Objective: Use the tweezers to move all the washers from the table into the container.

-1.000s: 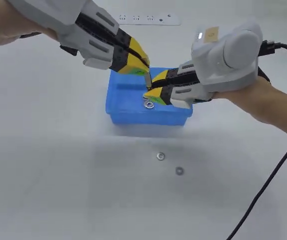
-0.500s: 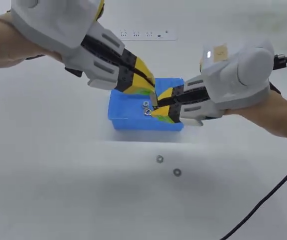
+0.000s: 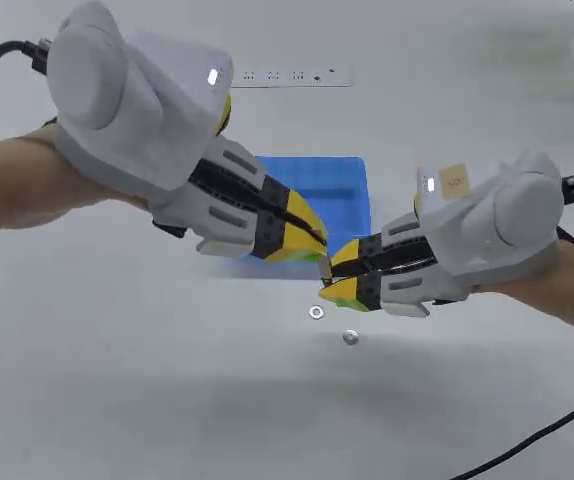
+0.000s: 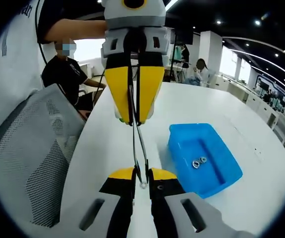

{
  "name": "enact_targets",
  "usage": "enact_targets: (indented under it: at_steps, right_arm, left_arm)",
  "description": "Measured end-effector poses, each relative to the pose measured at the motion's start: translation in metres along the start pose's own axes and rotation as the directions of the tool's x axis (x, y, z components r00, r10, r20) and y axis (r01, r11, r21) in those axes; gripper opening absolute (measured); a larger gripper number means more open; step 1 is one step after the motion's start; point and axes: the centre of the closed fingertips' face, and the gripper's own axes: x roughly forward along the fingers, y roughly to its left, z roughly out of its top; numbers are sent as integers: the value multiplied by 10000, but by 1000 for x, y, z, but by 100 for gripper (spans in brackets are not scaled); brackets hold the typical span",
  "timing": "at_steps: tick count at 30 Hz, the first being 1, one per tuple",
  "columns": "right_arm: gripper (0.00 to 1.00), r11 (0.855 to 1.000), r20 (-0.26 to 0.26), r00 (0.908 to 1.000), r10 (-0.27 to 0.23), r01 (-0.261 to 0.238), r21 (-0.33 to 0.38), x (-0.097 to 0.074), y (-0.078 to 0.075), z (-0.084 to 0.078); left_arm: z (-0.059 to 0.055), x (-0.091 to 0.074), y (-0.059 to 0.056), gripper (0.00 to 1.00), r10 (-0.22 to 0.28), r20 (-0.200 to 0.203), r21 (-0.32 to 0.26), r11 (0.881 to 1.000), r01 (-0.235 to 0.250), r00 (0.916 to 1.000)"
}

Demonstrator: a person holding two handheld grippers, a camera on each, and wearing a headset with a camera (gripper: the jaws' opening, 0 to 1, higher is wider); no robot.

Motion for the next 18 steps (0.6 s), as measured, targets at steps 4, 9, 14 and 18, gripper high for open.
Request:
enact_targets:
  at_steps: [4, 9, 14, 18]
  right_arm:
    - [13, 9998, -7, 10000, 41, -40, 172, 6, 1, -6]
    - [13, 9994, -33, 9997, 246, -245, 235, 15, 3, -11]
    - [13, 9988, -67, 9994, 334, -332, 364, 19, 1, -16]
    - [13, 9979, -51, 9992, 409, -406, 512, 23, 1, -19]
  left_arm:
    - [-11, 4, 1, 6, 124, -12, -257, 9996, -124, 9999]
    - [-21, 7, 2, 6, 108, -172, -444, 9989, -115, 9998]
    - [-25, 9, 2, 6, 94, -254, -490, 9987, -106, 9996]
    - [-28, 12, 3, 6, 52, -320, -541, 9985, -69, 9995]
